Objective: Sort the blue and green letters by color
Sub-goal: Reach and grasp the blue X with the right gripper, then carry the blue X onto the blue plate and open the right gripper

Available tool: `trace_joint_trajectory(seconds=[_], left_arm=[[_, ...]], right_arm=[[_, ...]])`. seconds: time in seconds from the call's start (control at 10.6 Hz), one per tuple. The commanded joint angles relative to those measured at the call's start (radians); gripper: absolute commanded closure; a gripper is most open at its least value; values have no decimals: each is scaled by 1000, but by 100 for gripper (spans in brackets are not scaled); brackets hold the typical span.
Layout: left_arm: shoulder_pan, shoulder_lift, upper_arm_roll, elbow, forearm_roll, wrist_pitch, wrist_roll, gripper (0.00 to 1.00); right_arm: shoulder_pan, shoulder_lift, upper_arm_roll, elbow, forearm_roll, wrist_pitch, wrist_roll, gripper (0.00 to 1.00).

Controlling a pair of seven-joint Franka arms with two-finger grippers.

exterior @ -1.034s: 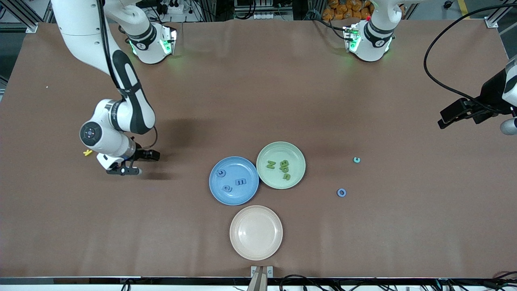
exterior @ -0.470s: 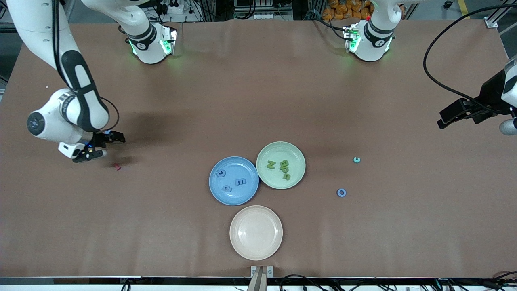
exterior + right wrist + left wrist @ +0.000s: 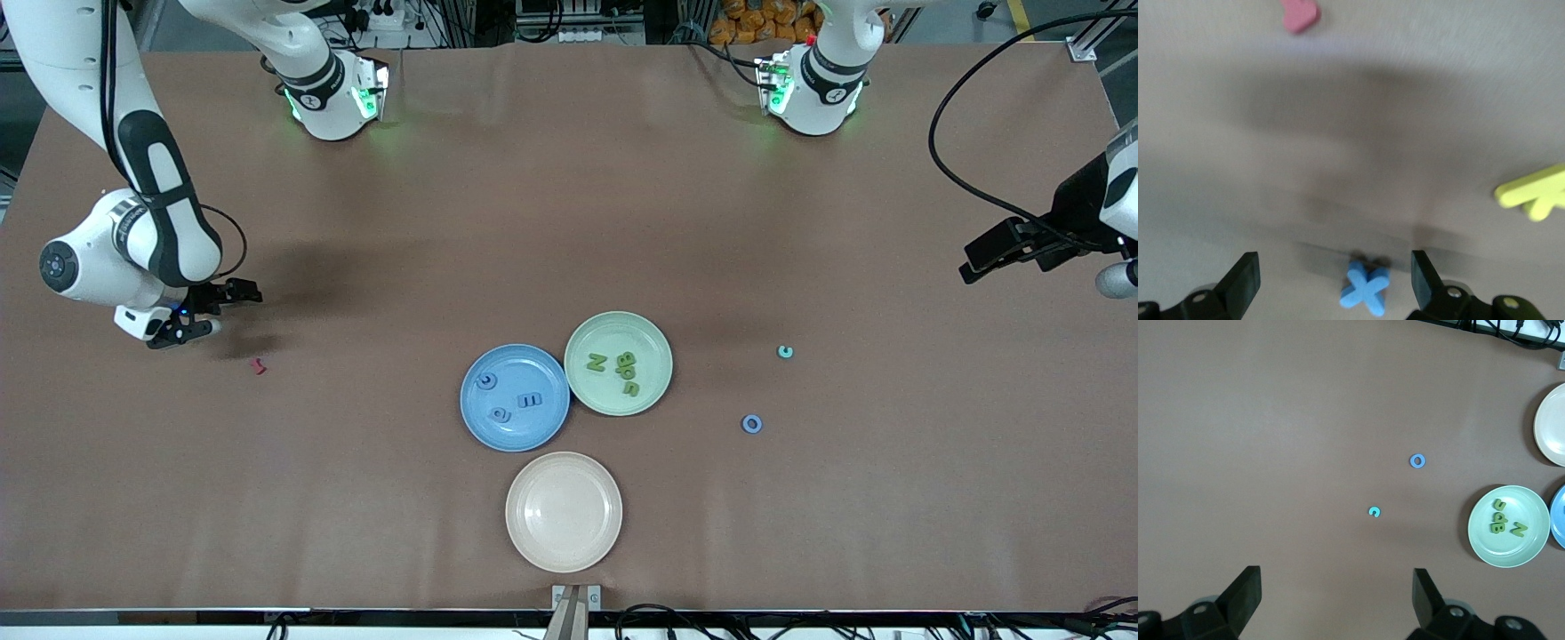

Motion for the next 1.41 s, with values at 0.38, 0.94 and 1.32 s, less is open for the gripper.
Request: trace_joint_trajectory(seconds=[0.38, 0.94, 1.32], left_arm=[[6, -14, -7, -17, -12, -8, -16, 0], [8, -6, -7, -17, -12, -8, -12, 0], [11, -4, -5, -12, -11, -8, 3, 0]], right_arm=[[0, -1, -24, -18, -63, -60, 30, 0], [2, 16, -23, -6, -63, -53, 28, 100], [3, 25, -24, 32, -63, -66, 20, 100]])
